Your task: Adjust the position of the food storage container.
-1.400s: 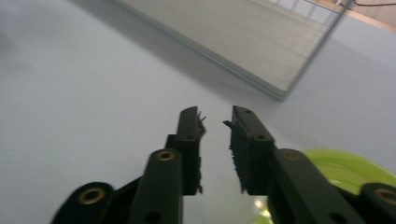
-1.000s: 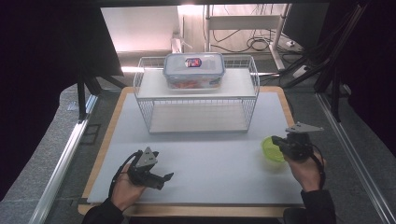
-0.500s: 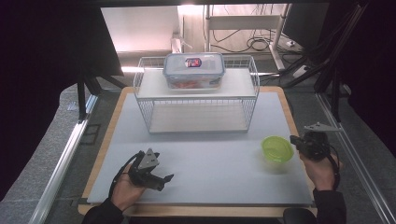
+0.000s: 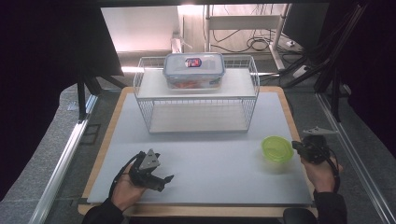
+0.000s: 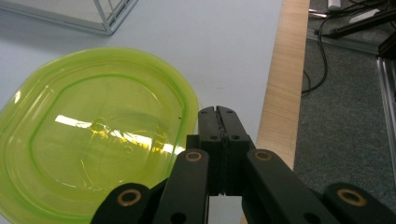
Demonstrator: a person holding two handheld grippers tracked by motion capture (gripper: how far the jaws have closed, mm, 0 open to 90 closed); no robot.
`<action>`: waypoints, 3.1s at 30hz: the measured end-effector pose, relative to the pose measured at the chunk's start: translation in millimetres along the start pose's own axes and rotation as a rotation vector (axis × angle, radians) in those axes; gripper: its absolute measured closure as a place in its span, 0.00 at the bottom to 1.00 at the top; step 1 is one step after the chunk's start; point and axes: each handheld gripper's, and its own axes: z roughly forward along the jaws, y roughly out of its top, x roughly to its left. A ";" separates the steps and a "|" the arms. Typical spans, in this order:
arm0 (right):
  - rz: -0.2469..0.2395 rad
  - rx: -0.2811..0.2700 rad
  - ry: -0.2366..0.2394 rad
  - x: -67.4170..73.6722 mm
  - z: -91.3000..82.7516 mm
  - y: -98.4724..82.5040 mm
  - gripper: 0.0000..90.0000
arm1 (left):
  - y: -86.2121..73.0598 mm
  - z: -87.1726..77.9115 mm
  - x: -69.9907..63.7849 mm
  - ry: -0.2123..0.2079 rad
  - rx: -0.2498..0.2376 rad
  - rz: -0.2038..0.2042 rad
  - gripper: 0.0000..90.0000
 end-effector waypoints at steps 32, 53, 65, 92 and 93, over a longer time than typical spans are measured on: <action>-0.033 0.074 0.159 40.9 15.6 -4.5 0.99 | 0.2 2.9 -2.1 -0.008 0.018 0.008 0.08; 0.024 0.105 0.286 46.0 37.0 -11.3 0.99 | 0.0 4.8 -2.6 -0.021 0.022 0.009 0.08; -0.005 0.094 0.354 68.9 47.8 -1.5 0.99 | -0.1 5.8 -2.8 -0.023 0.034 0.012 0.08; -0.073 0.136 0.472 142.6 70.9 14.4 0.98 | -0.3 6.2 -2.2 -0.026 0.046 0.010 0.08; -0.075 0.139 0.480 146.3 72.2 15.0 0.98 | -0.4 6.2 -2.1 -0.026 0.046 0.010 0.08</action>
